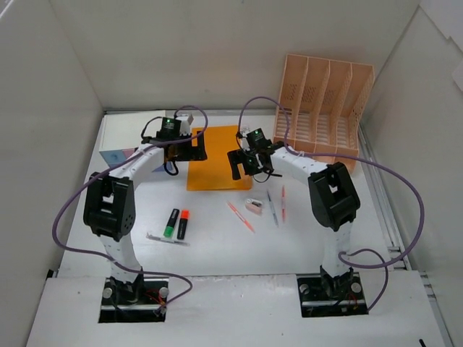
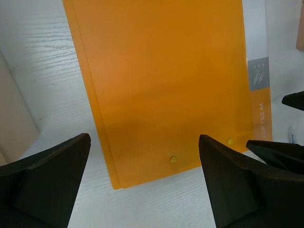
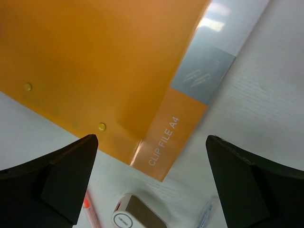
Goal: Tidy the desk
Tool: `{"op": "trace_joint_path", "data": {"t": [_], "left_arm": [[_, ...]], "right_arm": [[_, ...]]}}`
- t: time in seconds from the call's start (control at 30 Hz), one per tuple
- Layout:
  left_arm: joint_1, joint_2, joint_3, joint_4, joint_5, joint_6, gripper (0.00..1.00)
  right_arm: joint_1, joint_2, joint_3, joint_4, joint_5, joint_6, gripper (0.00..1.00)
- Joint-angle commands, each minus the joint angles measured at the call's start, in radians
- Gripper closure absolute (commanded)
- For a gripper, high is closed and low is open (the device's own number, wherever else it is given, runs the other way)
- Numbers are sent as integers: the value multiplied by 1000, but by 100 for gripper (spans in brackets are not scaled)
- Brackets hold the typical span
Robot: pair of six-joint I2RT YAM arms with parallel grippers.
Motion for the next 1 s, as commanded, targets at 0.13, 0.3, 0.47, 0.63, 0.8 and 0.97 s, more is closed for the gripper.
{"op": "trace_joint_path", "data": {"t": [0.13,0.3,0.47,0.63,0.8,0.97], "left_arm": [[5,11,25,42,57,14,7],[5,61,31,51,100,12,8],[5,103,44,42,112,8,9],[5,126,54,-10,43,6,10],[-27,145,53,-61,-23,15,10],[-58,191,67,-101,-14,29,13]], "right_arm": [[-6,30,55,63,96,44,3],[-23,85,75,73,50,58,3],[-38,123,96,74,10,70,4],[-56,139,96,76,-1,78,6],[-75,136,81,85,-23,79,13],[-79,143,78,103,-49,81,17]]}}
